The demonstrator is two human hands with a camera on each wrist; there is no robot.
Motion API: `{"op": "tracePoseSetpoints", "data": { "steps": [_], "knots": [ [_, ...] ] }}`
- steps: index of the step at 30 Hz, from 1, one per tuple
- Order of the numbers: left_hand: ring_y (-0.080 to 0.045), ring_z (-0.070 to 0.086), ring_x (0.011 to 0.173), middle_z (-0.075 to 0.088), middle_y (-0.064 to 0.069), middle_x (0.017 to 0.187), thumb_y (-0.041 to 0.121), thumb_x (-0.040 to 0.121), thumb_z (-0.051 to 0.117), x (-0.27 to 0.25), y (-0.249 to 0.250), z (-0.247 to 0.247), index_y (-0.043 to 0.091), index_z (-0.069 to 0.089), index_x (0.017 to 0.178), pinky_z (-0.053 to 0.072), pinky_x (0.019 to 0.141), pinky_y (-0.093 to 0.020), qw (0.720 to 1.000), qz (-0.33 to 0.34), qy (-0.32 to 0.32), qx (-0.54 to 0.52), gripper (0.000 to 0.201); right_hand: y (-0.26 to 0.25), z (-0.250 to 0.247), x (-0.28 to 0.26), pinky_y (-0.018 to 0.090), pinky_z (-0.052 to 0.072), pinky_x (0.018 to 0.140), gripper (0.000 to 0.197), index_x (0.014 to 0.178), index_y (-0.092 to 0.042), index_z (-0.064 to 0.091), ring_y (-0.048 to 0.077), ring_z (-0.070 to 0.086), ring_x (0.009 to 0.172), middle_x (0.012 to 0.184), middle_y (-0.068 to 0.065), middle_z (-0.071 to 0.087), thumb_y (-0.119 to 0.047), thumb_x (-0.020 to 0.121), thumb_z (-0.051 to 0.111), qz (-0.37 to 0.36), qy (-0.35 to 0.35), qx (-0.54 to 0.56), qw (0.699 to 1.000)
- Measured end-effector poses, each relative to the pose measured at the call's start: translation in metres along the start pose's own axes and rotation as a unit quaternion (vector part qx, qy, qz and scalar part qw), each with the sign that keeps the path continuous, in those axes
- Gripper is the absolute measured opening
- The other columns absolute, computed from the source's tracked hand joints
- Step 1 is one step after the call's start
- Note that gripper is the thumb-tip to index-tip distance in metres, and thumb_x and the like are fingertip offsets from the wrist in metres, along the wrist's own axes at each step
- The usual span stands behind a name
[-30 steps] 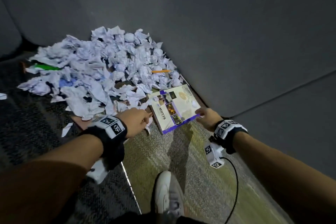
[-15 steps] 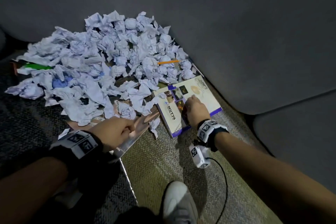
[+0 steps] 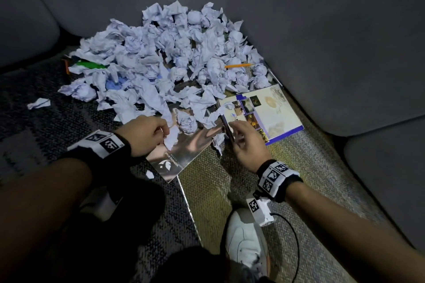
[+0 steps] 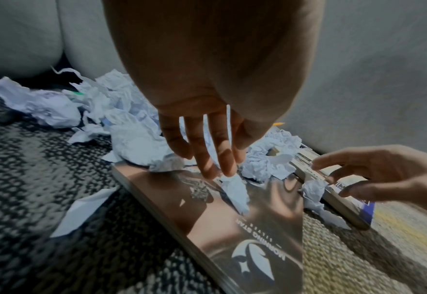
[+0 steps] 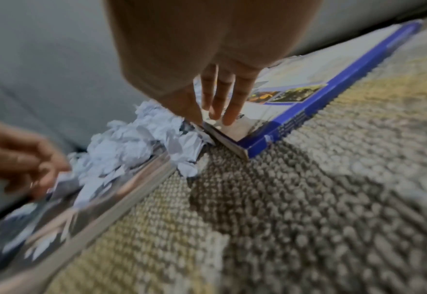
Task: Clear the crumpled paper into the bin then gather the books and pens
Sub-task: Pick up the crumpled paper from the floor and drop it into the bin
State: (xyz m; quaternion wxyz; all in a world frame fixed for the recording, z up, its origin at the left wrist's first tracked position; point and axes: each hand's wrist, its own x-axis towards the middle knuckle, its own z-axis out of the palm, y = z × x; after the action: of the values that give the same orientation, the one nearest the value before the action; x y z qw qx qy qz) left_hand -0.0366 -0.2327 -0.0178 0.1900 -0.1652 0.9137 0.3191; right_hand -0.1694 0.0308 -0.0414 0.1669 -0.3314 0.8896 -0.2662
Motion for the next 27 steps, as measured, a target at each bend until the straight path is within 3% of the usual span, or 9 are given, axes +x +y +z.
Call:
{"op": "tracePoseSetpoints", "data": {
  "steps": [2,4,6,11,14,17,20,23,27],
  "knots": [
    [-0.015,0.064,0.081,0.070,0.003,0.087,0.018,0.093,0.045,-0.007,-0.005,-0.003,0.028,0.064,0.093,0.052,0.079,-0.030,1.000,-0.010,-0.001,0.003,0.021,-0.007,0.004,-0.002,0.023,0.024,0.113,0.071,0.145,-0.013,0.035,0.021,0.037,0.133,0.147,0.006,0.035,-0.014,0.080,0.064,-0.022,-0.091,-0.068,0.993],
    [-0.016,0.064,0.080,0.070,0.002,0.086,0.018,0.093,0.045,-0.014,-0.007,-0.006,0.027,0.064,0.094,0.053,0.080,-0.031,1.000,-0.015,-0.007,0.007,0.020,-0.009,0.013,-0.002,0.032,0.032,0.113,0.082,0.150,-0.013,0.024,0.025,0.031,0.135,0.152,0.006,0.026,-0.028,0.081,0.067,-0.035,-0.122,-0.165,0.978],
    [-0.017,0.065,0.080,0.070,0.000,0.085,0.018,0.093,0.045,-0.020,-0.010,-0.009,0.026,0.062,0.094,0.052,0.080,-0.031,1.000,-0.022,-0.006,0.006,0.019,-0.010,0.024,-0.001,0.040,0.043,0.103,0.079,0.148,-0.010,0.023,0.029,0.037,0.126,0.146,0.010,0.031,-0.033,0.085,0.065,-0.036,-0.119,-0.239,0.963],
    [-0.023,0.061,0.092,0.067,-0.004,0.101,0.026,0.091,0.051,-0.034,-0.016,-0.005,0.023,0.060,0.092,0.050,0.083,-0.030,0.992,-0.052,-0.040,0.109,0.009,-0.015,0.044,0.002,0.040,0.049,0.082,0.042,0.130,-0.010,0.044,0.030,0.054,0.098,0.109,0.012,0.053,-0.010,0.090,0.057,0.002,-0.087,-0.209,0.974],
    [-0.028,0.058,0.106,0.061,-0.010,0.117,0.053,0.087,0.054,-0.040,-0.017,0.021,0.014,0.055,0.112,0.045,0.083,-0.030,0.960,-0.088,-0.124,0.235,0.046,-0.020,0.038,0.010,0.036,0.047,0.079,0.018,0.103,-0.008,0.061,0.032,0.060,0.091,0.098,0.014,0.061,-0.003,0.087,0.054,0.021,-0.072,-0.177,0.981],
    [-0.028,0.059,0.105,0.060,-0.012,0.116,0.066,0.082,0.053,-0.041,-0.004,0.038,0.008,0.052,0.117,0.045,0.079,-0.032,0.963,-0.124,-0.132,0.202,0.068,-0.025,0.034,0.018,0.036,0.051,0.079,0.023,0.095,-0.010,0.067,0.031,0.063,0.088,0.093,0.014,0.066,0.002,0.081,0.054,0.032,-0.075,-0.161,0.984],
    [-0.027,0.059,0.099,0.059,-0.012,0.111,0.056,0.084,0.058,-0.032,0.011,0.053,0.003,0.054,0.112,0.043,0.076,-0.031,0.972,-0.181,-0.095,0.112,0.061,-0.024,0.035,0.020,0.037,0.051,0.080,0.037,0.106,-0.015,0.069,0.031,0.062,0.090,0.094,0.014,0.066,0.005,0.080,0.053,0.037,-0.084,-0.149,0.984],
    [-0.030,0.056,0.115,0.055,-0.016,0.126,0.039,0.092,0.058,-0.031,0.014,0.065,0.000,0.052,0.122,0.046,0.088,-0.034,0.967,-0.224,-0.077,0.097,0.049,-0.019,0.035,0.014,0.035,0.047,0.076,0.047,0.117,-0.018,0.067,0.031,0.059,0.087,0.091,0.013,0.064,0.004,0.077,0.056,0.012,-0.064,-0.135,0.989],
    [-0.035,0.057,0.116,0.057,-0.019,0.128,0.021,0.093,0.058,-0.036,0.000,0.073,0.001,0.055,0.122,0.046,0.089,-0.036,0.964,-0.237,-0.068,0.104,0.036,-0.021,0.033,-0.002,0.032,0.047,0.067,0.023,0.098,-0.006,0.067,0.024,0.056,0.073,0.082,0.006,0.061,-0.006,0.076,0.065,-0.017,-0.009,-0.071,0.997]
  ]
}}
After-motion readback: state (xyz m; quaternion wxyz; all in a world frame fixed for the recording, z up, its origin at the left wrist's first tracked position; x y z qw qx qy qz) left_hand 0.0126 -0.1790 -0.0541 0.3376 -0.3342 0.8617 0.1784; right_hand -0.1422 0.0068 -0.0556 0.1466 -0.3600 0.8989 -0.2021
